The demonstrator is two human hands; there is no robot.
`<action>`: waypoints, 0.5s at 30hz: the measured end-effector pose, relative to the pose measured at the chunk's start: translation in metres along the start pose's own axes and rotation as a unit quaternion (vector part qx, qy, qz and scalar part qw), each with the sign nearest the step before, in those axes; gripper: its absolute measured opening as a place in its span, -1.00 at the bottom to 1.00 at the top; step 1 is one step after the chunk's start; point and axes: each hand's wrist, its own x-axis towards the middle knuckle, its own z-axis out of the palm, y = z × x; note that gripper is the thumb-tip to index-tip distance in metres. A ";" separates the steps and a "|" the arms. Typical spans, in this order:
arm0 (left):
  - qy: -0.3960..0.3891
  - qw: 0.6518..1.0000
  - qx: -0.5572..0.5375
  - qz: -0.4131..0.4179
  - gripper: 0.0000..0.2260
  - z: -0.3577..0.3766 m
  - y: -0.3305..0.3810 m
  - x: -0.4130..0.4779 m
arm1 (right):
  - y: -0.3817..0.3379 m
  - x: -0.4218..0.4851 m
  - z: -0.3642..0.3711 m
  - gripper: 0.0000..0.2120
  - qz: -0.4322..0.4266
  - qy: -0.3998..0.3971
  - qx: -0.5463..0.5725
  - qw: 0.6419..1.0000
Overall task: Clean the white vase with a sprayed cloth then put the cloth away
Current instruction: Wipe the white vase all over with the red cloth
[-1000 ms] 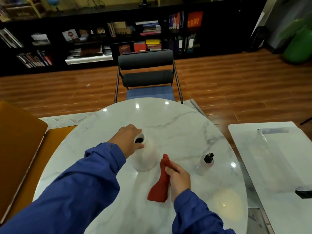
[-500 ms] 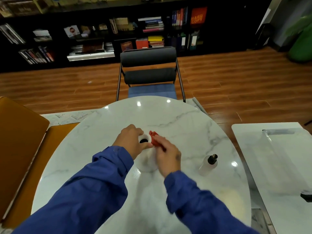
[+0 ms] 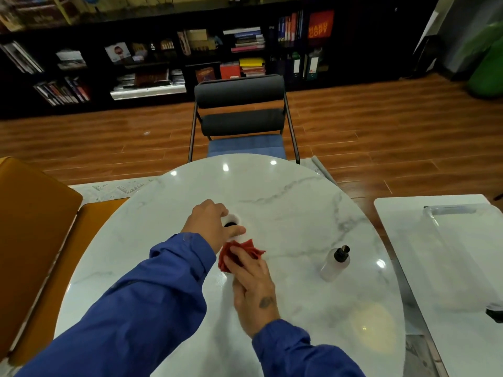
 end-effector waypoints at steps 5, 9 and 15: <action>0.005 1.000 0.005 -0.002 -0.47 0.000 0.003 0.000 | 0.011 0.019 0.000 -0.62 -0.019 0.048 -0.024 0.998; 0.007 1.000 -0.002 -0.005 -0.48 -0.001 0.005 0.001 | 0.011 0.014 0.001 -0.53 0.000 0.046 -0.023 0.999; 0.011 1.000 -0.003 -0.002 -0.49 -0.001 0.004 0.001 | 0.013 0.037 -0.014 -0.56 0.137 0.063 0.094 0.984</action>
